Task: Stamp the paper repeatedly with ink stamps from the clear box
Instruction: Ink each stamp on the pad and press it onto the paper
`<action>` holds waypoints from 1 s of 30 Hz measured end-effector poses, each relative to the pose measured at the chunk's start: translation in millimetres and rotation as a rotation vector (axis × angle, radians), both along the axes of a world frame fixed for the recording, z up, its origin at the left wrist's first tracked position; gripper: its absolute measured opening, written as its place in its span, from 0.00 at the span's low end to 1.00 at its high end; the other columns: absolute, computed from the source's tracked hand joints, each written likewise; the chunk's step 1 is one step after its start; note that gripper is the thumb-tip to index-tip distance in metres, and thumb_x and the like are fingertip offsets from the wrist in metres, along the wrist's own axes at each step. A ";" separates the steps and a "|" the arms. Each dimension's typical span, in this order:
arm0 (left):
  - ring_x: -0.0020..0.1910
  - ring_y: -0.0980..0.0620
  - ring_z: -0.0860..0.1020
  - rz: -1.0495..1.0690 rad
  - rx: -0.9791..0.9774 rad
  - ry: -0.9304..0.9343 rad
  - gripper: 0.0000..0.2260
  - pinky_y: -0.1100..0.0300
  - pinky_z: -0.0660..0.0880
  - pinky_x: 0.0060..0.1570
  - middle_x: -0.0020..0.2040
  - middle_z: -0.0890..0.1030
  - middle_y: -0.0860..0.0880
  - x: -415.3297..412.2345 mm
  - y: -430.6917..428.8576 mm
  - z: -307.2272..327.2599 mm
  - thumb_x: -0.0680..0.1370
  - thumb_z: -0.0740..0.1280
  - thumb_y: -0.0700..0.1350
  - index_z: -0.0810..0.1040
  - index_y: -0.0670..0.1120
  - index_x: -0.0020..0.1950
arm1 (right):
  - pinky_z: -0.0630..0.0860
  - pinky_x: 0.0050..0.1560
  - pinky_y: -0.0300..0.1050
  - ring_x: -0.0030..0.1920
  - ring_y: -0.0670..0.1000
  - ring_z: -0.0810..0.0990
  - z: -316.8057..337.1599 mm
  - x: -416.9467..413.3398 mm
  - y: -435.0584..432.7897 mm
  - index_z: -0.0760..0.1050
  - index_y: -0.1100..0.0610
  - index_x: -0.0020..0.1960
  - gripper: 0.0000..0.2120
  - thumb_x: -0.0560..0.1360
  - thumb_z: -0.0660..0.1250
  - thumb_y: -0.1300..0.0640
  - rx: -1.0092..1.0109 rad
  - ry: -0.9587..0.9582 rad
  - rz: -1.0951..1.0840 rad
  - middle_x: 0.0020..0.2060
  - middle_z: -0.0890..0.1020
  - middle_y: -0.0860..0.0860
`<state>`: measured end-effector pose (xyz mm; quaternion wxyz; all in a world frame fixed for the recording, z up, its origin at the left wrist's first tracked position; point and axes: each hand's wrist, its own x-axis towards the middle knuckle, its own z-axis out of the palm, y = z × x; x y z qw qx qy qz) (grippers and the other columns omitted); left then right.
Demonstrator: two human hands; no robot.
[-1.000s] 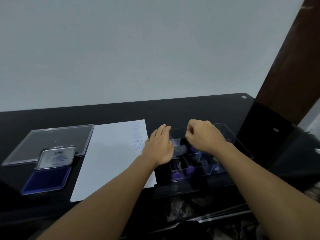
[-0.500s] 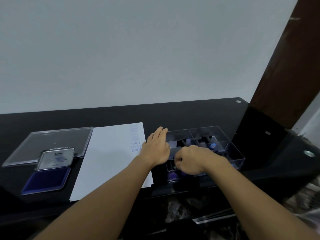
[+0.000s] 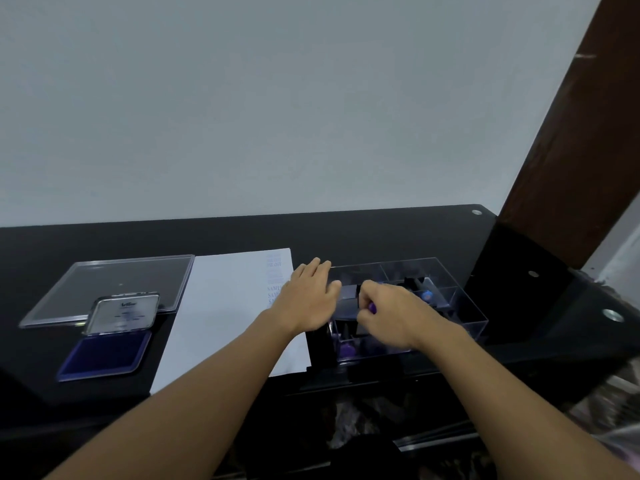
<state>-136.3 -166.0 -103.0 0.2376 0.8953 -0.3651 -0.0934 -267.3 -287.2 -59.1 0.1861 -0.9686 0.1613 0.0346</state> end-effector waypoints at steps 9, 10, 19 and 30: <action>0.79 0.50 0.50 0.060 -0.008 -0.096 0.24 0.53 0.51 0.76 0.80 0.57 0.50 -13.3 77.9 37.8 0.85 0.52 0.52 0.57 0.47 0.80 | 0.75 0.39 0.53 0.37 0.54 0.76 26.2 3.1 33.8 0.65 0.53 0.48 0.08 0.78 0.63 0.51 0.006 -0.187 -0.051 0.38 0.78 0.53; 0.79 0.50 0.50 0.080 -0.010 -0.094 0.24 0.53 0.52 0.76 0.80 0.57 0.50 -11.9 88.4 39.5 0.85 0.53 0.52 0.57 0.47 0.80 | 0.76 0.40 0.54 0.38 0.55 0.77 30.2 5.7 41.6 0.65 0.53 0.48 0.08 0.78 0.63 0.52 0.003 -0.205 -0.048 0.38 0.78 0.53; 0.79 0.48 0.53 0.273 -0.043 -0.115 0.24 0.51 0.54 0.75 0.78 0.60 0.51 10.4 197.0 44.3 0.84 0.55 0.52 0.58 0.48 0.79 | 0.74 0.36 0.50 0.35 0.52 0.73 43.7 47.2 125.2 0.66 0.53 0.46 0.09 0.77 0.64 0.51 0.041 -0.259 0.069 0.39 0.78 0.53; 0.77 0.49 0.56 0.538 -0.081 -0.071 0.25 0.55 0.55 0.75 0.77 0.62 0.47 30.3 325.2 21.2 0.83 0.59 0.49 0.60 0.45 0.78 | 0.77 0.40 0.50 0.39 0.53 0.77 17.2 105.1 225.6 0.70 0.54 0.46 0.06 0.76 0.66 0.53 0.113 -0.247 0.277 0.39 0.78 0.51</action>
